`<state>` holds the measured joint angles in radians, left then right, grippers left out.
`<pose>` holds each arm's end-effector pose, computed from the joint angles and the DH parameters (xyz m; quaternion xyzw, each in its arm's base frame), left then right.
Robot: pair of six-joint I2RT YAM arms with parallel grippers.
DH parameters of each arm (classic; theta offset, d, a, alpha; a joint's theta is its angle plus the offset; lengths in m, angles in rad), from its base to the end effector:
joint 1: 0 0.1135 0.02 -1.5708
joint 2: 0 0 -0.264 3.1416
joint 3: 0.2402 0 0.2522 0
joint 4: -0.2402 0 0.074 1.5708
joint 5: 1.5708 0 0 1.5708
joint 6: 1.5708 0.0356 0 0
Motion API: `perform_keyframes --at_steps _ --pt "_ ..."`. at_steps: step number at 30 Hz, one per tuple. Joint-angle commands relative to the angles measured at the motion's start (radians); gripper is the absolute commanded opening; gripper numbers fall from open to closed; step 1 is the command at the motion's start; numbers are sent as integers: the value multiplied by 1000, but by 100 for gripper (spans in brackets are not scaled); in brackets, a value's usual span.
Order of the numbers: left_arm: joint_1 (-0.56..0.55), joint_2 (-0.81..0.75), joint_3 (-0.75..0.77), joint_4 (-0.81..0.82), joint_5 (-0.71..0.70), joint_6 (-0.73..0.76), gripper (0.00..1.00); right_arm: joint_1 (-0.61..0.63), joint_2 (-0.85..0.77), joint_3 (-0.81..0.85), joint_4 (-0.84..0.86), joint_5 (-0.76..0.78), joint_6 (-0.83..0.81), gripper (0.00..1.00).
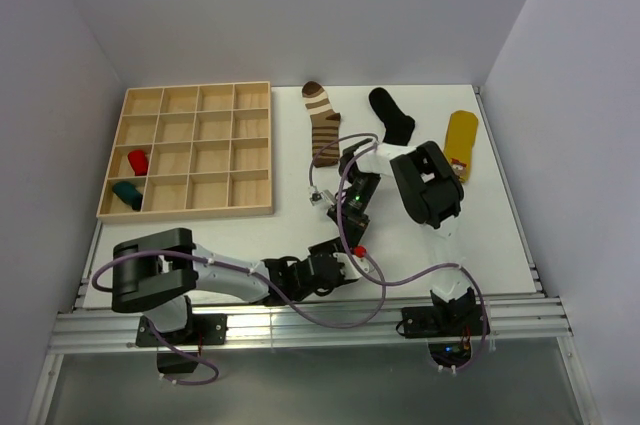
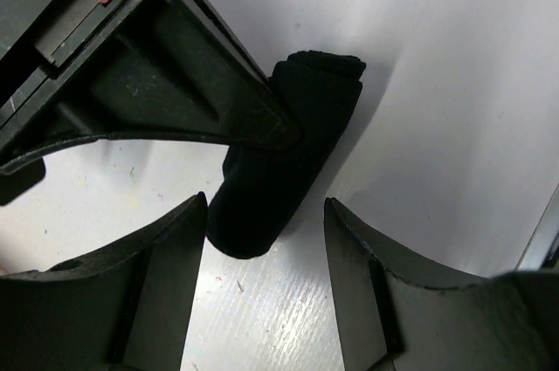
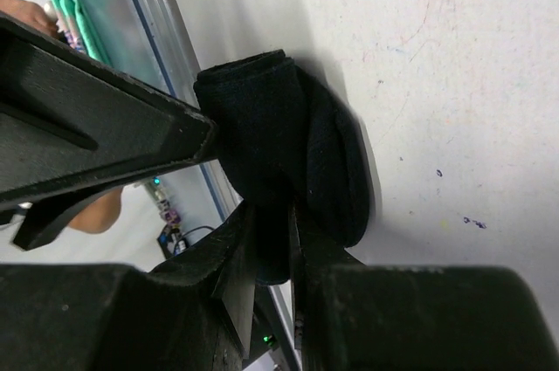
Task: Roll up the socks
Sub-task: Pick up the sock at the center of the board.
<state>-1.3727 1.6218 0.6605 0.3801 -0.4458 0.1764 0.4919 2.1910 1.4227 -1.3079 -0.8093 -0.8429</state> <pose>0.0764 -0.3025 0.1524 0.5253 0.6869 -0.1000 0.4923 0.2907 0.1850 0.1150 0.4736 -0.7600 -0.4155 0.1597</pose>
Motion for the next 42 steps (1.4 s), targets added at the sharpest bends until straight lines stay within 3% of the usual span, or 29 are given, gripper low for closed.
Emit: perform_keyframes --at_steps 1,10,22,28,34,37,42 --pt "-23 32 42 59 -30 67 61 -6 62 8 99 160 -35 18" --pt "-34 90 73 63 -21 153 61 -12 95 42 62 159 -38 19" --pt "-19 139 99 5 50 123 54 -13 118 61 15 144 -65 19" --pt "-11 168 113 -18 68 101 39 -13 127 65 -2 137 -74 20" --pt "6 187 142 -52 94 81 14 -15 124 59 -7 128 -81 21" --pt "11 190 145 -64 117 67 1 -18 113 59 1 121 -68 28" --pt "14 197 152 -90 154 51 0 -38 67 62 12 104 -55 42"
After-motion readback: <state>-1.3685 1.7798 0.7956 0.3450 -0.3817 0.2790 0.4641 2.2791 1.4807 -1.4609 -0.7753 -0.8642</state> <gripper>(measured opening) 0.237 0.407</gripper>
